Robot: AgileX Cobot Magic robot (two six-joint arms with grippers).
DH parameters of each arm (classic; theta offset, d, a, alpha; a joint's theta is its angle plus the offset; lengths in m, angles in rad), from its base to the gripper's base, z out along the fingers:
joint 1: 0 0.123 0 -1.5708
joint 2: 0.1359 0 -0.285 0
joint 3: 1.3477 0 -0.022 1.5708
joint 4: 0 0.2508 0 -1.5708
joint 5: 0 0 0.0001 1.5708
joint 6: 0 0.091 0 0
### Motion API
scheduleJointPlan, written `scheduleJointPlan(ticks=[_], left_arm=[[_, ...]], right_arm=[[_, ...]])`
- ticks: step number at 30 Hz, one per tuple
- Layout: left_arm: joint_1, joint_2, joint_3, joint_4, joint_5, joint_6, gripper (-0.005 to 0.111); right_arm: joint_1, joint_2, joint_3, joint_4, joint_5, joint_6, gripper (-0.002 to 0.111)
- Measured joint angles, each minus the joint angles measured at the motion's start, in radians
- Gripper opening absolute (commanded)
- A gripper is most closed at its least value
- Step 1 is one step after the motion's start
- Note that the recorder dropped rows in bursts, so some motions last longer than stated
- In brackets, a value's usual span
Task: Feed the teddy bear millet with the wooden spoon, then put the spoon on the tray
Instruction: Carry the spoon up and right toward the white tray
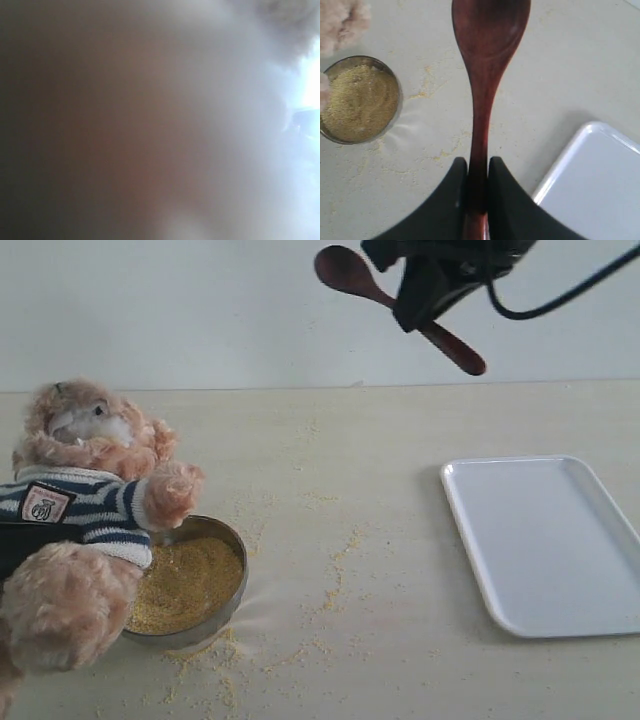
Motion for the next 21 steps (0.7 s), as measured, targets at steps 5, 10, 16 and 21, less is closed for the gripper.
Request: scheduleJointPlan(ticks=[5,10,16,21], left_arm=[[0.0,0.0,-0.006,0.01,0.0,0.0,0.005],[0.0,0.0,-0.006,0.018,0.0,0.0,0.005],[0.0,0.0,-0.006,0.021,-0.005,0.0,0.005],[0.0,0.0,-0.006,0.021,-0.005,0.0,0.005]], right_arm=[[-0.122,-0.137,0.214,0.0,-0.144,0.009,0.0],[-0.29,-0.273,0.439,-0.028,-0.334,0.101,0.0],[-0.425,-0.366,0.667,-0.05,-0.541,0.186,0.0],[-0.441,-0.374,0.787,-0.048,-0.658,0.16,0.0]])
